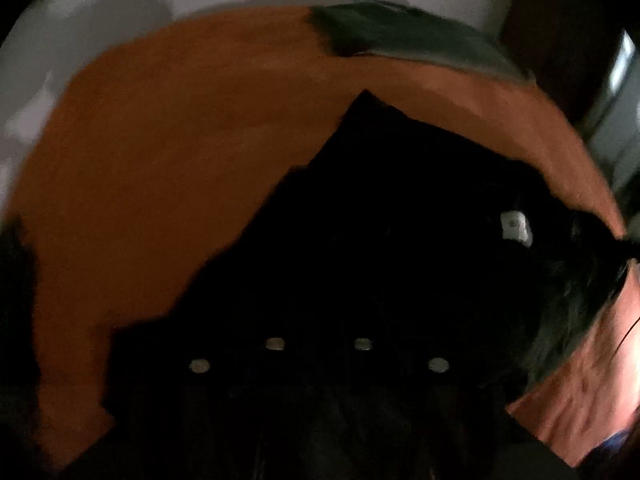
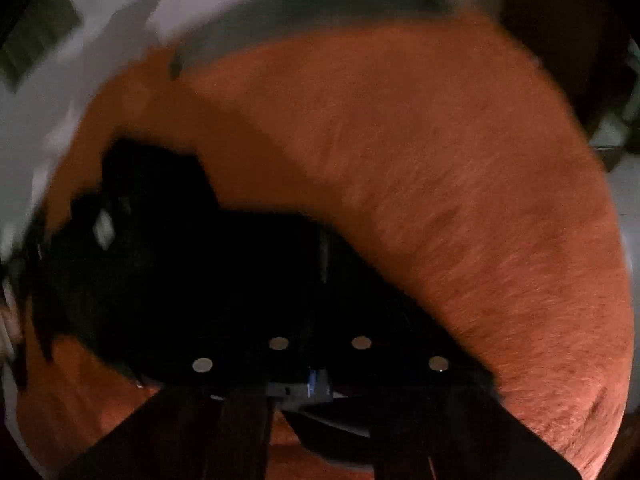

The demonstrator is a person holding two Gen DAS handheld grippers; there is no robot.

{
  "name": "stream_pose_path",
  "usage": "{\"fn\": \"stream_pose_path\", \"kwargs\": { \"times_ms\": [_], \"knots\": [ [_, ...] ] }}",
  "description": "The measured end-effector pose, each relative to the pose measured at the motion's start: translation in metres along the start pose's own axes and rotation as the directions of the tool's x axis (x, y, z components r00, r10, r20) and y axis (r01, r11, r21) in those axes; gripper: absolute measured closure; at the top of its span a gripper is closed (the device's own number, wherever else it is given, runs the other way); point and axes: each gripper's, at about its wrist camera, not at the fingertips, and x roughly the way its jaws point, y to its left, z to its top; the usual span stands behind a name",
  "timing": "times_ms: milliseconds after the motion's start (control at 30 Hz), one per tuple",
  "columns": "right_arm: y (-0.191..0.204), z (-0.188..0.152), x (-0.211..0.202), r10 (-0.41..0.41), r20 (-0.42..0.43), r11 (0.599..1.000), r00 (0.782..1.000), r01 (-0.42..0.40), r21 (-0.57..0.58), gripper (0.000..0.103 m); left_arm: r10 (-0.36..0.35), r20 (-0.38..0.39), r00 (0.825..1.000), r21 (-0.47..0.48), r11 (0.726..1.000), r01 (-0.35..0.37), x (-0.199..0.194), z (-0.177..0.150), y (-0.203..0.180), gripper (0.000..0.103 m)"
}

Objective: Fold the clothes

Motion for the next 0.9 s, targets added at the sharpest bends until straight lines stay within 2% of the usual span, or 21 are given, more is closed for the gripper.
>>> {"fn": "stream_pose_path", "kwargs": {
  "times_ms": [33, 100, 133, 233, 300, 400, 433, 467, 500, 533, 633, 667, 700, 767, 833, 900],
  "knots": [
    [0.001, 0.001, -0.019, -0.001, 0.077, 1.0, 0.997, 0.001, 0.001, 0.101, -0.006, 0.056, 0.998, -0.044, 0.999, 0.008, -0.012, -0.001, 0.006, 0.099],
    [0.008, 0.002, -0.06, -0.012, 0.22, 0.999, 0.975, 0.018, -0.028, 0.101, -0.019, 0.168, 0.986, -0.119, 0.992, 0.04, -0.051, -0.001, 0.016, 0.099],
    [0.022, 0.002, -0.083, -0.028, 0.286, 0.996, 0.958, 0.051, -0.075, 0.101, -0.01, 0.201, 0.979, -0.121, 0.992, 0.035, -0.065, -0.001, 0.016, 0.099],
    [0.047, 0.001, -0.125, -0.039, 0.403, 0.987, 0.915, 0.098, -0.128, 0.101, 0.025, 0.291, 0.956, -0.117, 0.993, 0.01, -0.106, -0.001, 0.013, 0.099],
    [0.057, 0.006, -0.151, -0.024, 0.484, 0.985, 0.875, 0.104, -0.139, 0.101, 0.017, 0.382, 0.924, -0.129, 0.991, 0.035, -0.145, -0.005, 0.011, 0.099],
    [0.064, -0.006, -0.194, -0.025, 0.609, 0.986, 0.793, 0.12, -0.117, 0.101, 0.028, 0.536, 0.843, -0.139, 0.989, 0.055, -0.209, -0.025, 0.012, 0.099],
    [0.067, -0.012, -0.197, -0.024, 0.611, 0.981, 0.791, 0.135, -0.136, 0.101, 0.037, 0.572, 0.819, -0.14, 0.989, 0.054, -0.227, -0.033, 0.014, 0.099],
    [0.07, -0.017, -0.199, -0.024, 0.612, 0.976, 0.79, 0.151, -0.156, 0.101, 0.043, 0.582, 0.812, -0.145, 0.988, 0.051, -0.234, -0.041, 0.017, 0.099],
    [0.071, -0.02, -0.189, -0.035, 0.571, 0.969, 0.821, 0.168, -0.183, 0.099, 0.044, 0.571, 0.82, -0.153, 0.987, 0.053, -0.235, -0.048, 0.022, 0.098],
    [0.071, -0.022, -0.179, -0.047, 0.526, 0.96, 0.849, 0.184, -0.211, 0.095, 0.045, 0.548, 0.835, -0.165, 0.985, 0.055, -0.233, -0.055, 0.028, 0.098],
    [0.057, -0.031, -0.129, -0.043, 0.295, 0.968, 0.955, 0.112, -0.222, 0.092, 0.05, 0.406, 0.912, -0.212, 0.976, 0.041, -0.193, -0.086, 0.049, 0.098],
    [0.049, -0.036, -0.112, -0.04, 0.236, 0.976, 0.971, 0.088, -0.198, 0.092, 0.055, 0.36, 0.931, -0.227, 0.973, 0.03, -0.177, -0.099, 0.054, 0.098],
    [0.041, -0.041, -0.096, -0.035, 0.177, 0.983, 0.984, 0.065, -0.171, 0.092, 0.061, 0.313, 0.948, -0.242, 0.97, 0.017, -0.16, -0.112, 0.059, 0.098],
    [0.02, -0.055, -0.064, -0.058, 0.096, 0.994, 0.994, 0.066, -0.091, 0.092, 0.072, 0.218, 0.973, -0.269, 0.963, -0.011, -0.128, -0.139, 0.069, 0.098],
    [0.005, -0.073, -0.049, -0.097, 0.075, 0.995, 0.992, 0.099, -0.026, 0.095, 0.117, 0.174, 0.978, -0.289, 0.955, -0.063, -0.113, -0.158, 0.073, 0.098],
    [-0.014, -0.089, -0.032, -0.118, 0.038, 0.992, 0.992, 0.117, 0.044, 0.099, 0.111, 0.156, 0.982, -0.308, 0.949, -0.058, -0.106, -0.168, 0.076, 0.098]
  ]
}}
